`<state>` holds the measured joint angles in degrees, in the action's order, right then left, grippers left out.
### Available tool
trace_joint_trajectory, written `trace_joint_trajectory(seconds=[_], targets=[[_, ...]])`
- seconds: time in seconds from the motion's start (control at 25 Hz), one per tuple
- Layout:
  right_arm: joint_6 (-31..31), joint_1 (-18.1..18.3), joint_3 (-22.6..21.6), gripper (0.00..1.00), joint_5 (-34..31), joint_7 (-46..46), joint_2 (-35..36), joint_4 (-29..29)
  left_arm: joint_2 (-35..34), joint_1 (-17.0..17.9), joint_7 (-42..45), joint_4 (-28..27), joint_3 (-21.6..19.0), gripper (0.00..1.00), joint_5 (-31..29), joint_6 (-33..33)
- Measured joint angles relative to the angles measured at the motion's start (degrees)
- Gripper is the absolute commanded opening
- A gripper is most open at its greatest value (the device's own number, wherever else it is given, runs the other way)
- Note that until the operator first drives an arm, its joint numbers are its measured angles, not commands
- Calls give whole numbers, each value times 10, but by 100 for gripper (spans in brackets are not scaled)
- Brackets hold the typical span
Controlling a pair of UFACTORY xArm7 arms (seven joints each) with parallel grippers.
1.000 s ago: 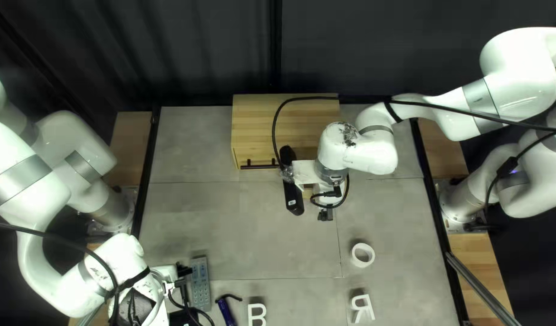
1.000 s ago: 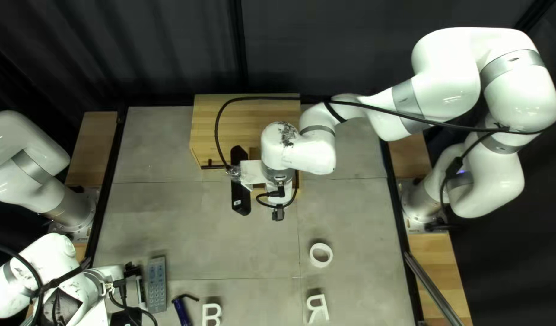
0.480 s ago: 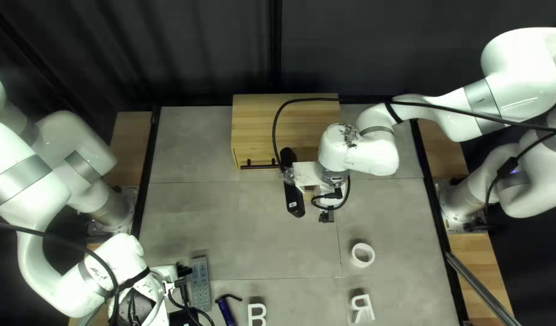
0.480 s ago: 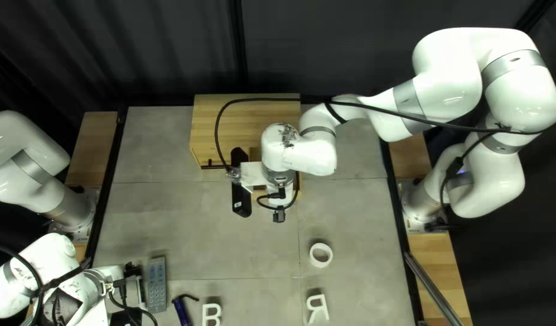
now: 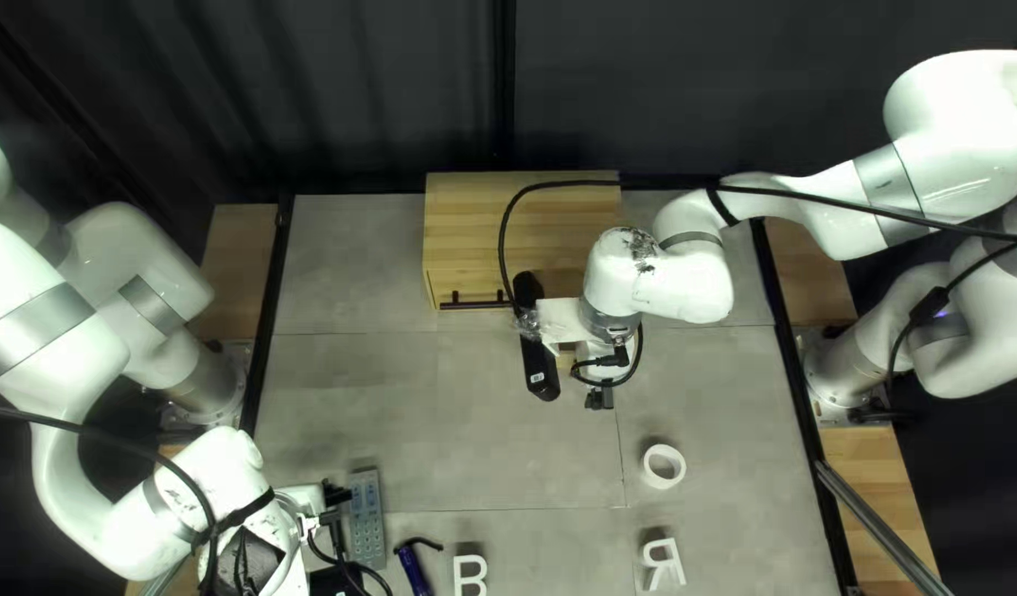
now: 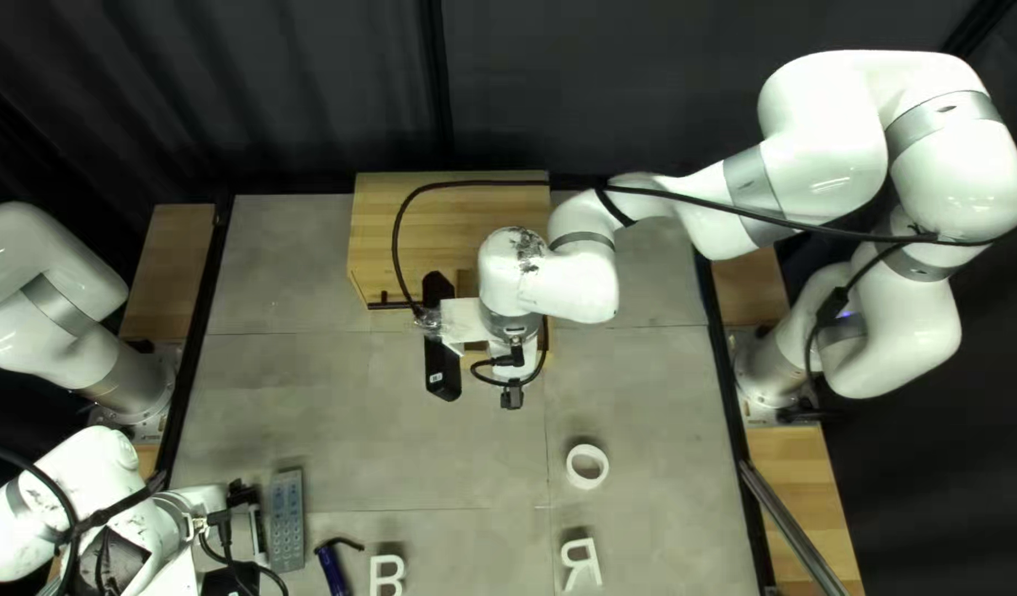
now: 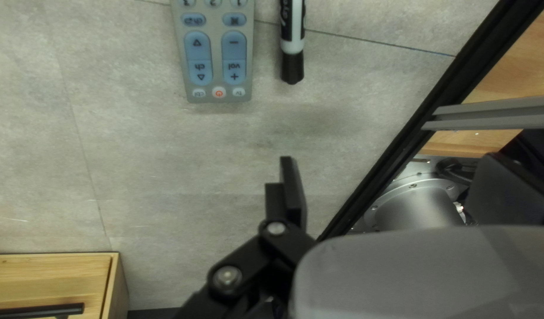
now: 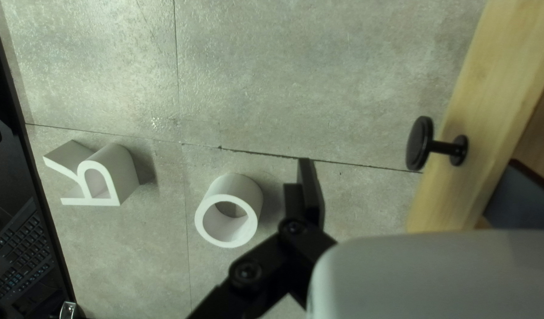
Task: Open drawers and place objects into drawer and close
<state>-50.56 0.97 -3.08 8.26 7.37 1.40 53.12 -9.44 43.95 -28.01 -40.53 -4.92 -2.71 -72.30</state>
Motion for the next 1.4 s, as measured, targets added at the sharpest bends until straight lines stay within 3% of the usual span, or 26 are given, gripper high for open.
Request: trace_joint_trajectory(seconds=[1.0,1.4], targets=[[-18,-7,-6,100,-11,-16,-5,11,0,0,0,0,0,100,0,0],[-82,-10,-13,100,-61,-52,-24,49,0,0,0,0,0,100,0,0]])
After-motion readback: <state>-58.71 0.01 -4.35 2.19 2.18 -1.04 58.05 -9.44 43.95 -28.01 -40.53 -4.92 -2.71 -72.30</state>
